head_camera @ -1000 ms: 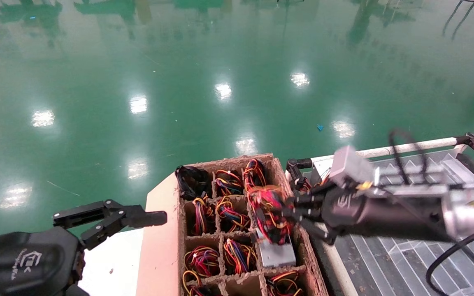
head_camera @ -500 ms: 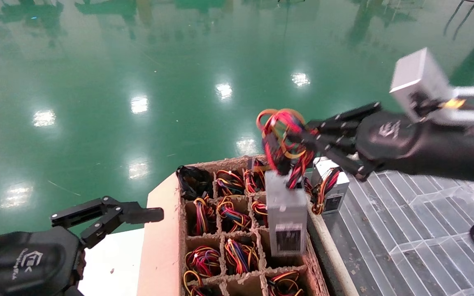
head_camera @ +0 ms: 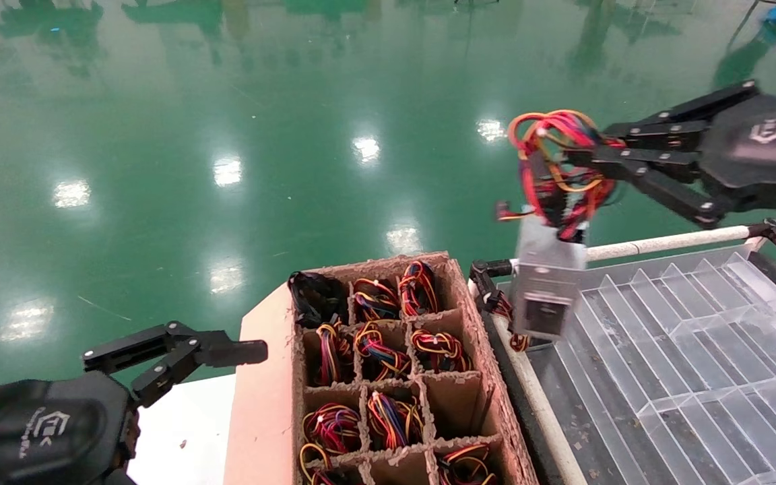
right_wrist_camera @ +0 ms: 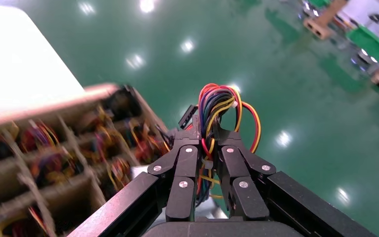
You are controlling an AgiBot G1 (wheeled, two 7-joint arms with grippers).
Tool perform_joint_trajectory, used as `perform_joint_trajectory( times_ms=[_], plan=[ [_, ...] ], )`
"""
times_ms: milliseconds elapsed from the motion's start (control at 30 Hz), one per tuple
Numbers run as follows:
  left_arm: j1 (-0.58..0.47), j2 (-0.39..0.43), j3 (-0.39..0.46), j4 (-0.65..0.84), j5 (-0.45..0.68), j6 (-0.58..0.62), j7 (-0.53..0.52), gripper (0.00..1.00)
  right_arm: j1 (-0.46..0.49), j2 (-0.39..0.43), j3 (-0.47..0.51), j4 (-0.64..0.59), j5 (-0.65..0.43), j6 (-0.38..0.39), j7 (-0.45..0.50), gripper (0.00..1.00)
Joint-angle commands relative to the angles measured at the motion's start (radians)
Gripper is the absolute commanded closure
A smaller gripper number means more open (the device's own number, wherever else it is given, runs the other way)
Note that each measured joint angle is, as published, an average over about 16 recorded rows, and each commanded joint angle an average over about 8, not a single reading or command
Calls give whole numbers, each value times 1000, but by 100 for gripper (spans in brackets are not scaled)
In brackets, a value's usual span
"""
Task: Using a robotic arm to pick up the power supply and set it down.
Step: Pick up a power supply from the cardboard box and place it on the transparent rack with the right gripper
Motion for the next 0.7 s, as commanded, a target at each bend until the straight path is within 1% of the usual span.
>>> perform_joint_trajectory(
  times_ms=[33, 167, 367, 700],
  plan=[
    [0, 0, 0, 0, 0, 0, 0, 0, 26, 16, -7, 1, -31, -16, 7, 100],
    [0, 0, 0, 0, 0, 0, 0, 0, 39, 30, -35, 1, -94, -44, 15, 100],
    [0, 0, 0, 0, 0, 0, 0, 0, 29, 36, -82, -5, -181, -74, 7, 100],
    [0, 0, 1, 0, 0, 0, 0, 0, 9, 17, -121, -39, -246, -78, -59, 100]
  ],
)
